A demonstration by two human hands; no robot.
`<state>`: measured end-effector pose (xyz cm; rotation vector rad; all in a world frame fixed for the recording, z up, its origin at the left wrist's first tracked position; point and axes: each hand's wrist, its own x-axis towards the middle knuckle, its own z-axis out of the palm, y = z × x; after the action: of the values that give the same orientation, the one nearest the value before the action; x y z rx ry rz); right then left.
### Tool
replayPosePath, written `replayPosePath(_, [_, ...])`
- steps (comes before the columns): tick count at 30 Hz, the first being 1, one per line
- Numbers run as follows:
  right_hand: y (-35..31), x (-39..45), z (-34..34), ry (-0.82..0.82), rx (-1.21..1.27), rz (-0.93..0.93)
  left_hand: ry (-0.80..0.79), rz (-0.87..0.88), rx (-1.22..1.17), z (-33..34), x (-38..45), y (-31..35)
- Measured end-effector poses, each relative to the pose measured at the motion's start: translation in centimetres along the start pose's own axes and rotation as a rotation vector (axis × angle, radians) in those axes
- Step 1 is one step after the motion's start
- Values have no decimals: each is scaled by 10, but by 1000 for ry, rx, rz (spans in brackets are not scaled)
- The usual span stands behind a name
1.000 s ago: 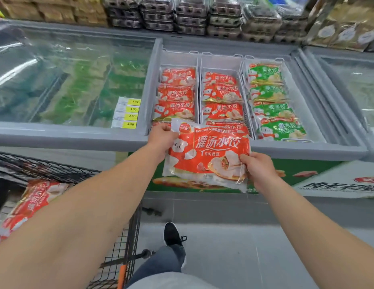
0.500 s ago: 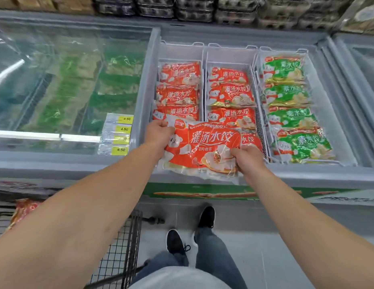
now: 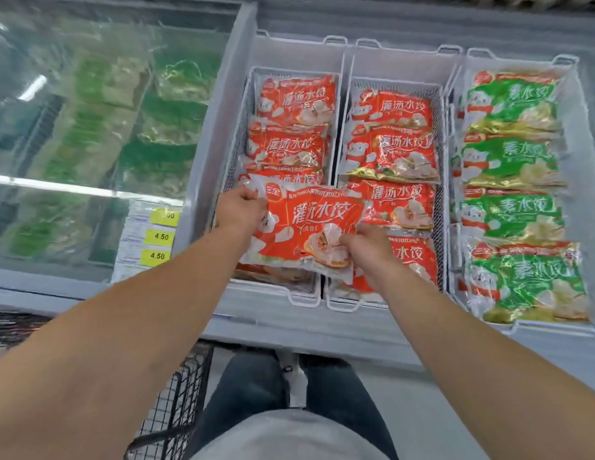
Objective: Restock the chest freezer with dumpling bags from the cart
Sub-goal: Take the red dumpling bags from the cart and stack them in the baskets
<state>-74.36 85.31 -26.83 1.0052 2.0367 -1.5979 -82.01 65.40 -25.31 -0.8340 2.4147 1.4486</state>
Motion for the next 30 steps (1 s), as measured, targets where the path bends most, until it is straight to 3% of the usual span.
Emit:
replayPosePath(15, [-18, 69, 47, -63, -87, 160, -9, -125, 179, 32, 81, -29])
replayPosePath(25, [-95, 140, 57, -18, -21, 80, -4, -6, 21, 65, 138, 28])
replayPosePath(30, [-144, 181, 59, -39, -16, 14, 24, 129, 53, 77, 175, 58])
